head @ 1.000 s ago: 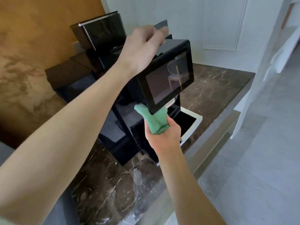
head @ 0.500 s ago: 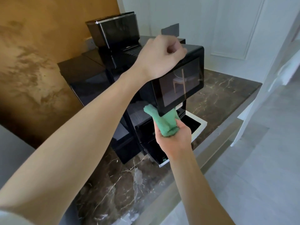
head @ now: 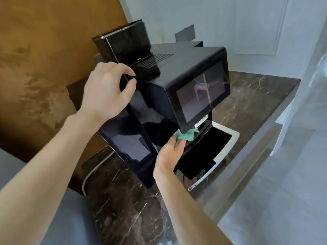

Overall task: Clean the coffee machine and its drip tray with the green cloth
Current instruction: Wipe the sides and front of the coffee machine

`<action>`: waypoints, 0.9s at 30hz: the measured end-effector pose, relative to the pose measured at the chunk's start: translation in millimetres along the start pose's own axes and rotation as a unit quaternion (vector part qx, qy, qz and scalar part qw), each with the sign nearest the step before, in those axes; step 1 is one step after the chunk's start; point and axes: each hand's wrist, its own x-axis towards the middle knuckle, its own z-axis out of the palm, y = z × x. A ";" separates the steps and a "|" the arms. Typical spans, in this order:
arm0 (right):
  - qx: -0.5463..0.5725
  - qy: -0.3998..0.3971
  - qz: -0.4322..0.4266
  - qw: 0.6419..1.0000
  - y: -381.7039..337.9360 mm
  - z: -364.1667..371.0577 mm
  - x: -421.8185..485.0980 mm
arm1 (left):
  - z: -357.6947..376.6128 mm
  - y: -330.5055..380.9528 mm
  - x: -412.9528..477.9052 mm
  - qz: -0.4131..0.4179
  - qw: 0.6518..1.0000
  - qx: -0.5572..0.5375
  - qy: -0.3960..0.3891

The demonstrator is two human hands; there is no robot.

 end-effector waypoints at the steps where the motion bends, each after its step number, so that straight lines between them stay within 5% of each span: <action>1: -0.032 -0.011 -0.009 0.999 7.1 15.0 4.6 | 1.4 -6.2 -4.6 0.001 1.000 0.008 -0.002; 9: -0.246 -0.095 -0.246 0.933 57.8 34.2 -26.3 | 4.1 -14.8 -24.4 -0.014 0.997 -0.069 0.042; 13: -0.198 -0.087 -0.219 0.952 62.9 35.4 -22.2 | 8.8 -3.4 -24.9 -0.043 0.990 -0.113 0.068; 18: -0.113 0.032 0.009 0.993 75.0 17.3 54.7 | 19.4 19.7 -18.9 -0.012 0.993 -0.110 0.034; 27: -0.209 -0.041 -0.132 0.968 37.4 -27.9 152.3 | 11.1 35.4 -10.4 0.001 0.991 -0.131 0.040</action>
